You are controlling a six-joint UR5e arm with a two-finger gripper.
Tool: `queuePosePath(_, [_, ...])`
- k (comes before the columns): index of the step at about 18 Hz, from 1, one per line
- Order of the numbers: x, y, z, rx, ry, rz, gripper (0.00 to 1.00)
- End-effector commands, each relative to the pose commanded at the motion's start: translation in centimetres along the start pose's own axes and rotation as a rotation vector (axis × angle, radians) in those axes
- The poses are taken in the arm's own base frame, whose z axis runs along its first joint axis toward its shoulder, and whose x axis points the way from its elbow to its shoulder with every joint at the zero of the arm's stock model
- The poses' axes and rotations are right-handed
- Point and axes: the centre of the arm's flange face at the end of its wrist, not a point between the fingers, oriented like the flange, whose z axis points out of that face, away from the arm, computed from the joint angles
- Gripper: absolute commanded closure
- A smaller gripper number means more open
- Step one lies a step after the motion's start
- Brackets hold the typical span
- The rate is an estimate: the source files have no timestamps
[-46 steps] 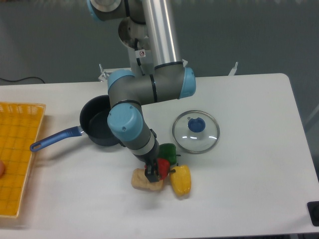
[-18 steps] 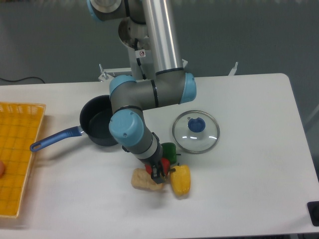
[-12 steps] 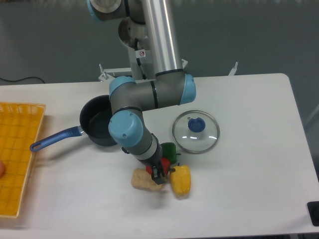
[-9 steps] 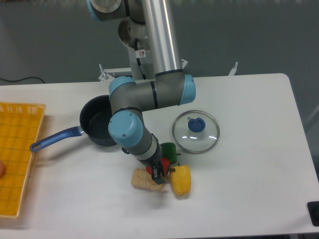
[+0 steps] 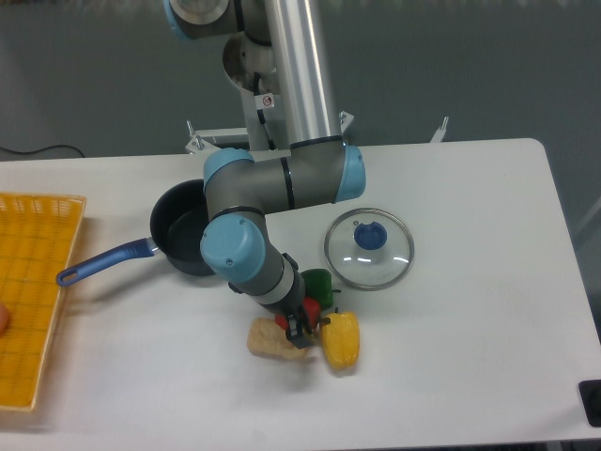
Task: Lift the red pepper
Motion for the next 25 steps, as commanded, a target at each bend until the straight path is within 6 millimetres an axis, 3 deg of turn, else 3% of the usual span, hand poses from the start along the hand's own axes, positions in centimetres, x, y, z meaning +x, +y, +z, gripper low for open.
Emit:
queuePosePath(6, [0.0, -0.2, 0.1, -0.002, 0.002, -0.022, 0.11])
queuePosePath(9, [0.1, -0.2, 0.2, -0.005, 0.003, -0.046, 0.28])
queuePosePath(12, [-0.1, -0.4, -0.2, -0.004, -0.003, -0.046, 0.3])
queuePosePath(13, [-0.1, -0.4, -0.3, -0.004, -0.006, -0.052, 0.38])
queuePosePath(15, [0.0, -0.5, -0.3, -0.006, -0.003, -0.071, 0.41])
queuePosePath(25, [0.8, 1.5, -4.2, 0.006, -0.025, -0.117, 0.41])
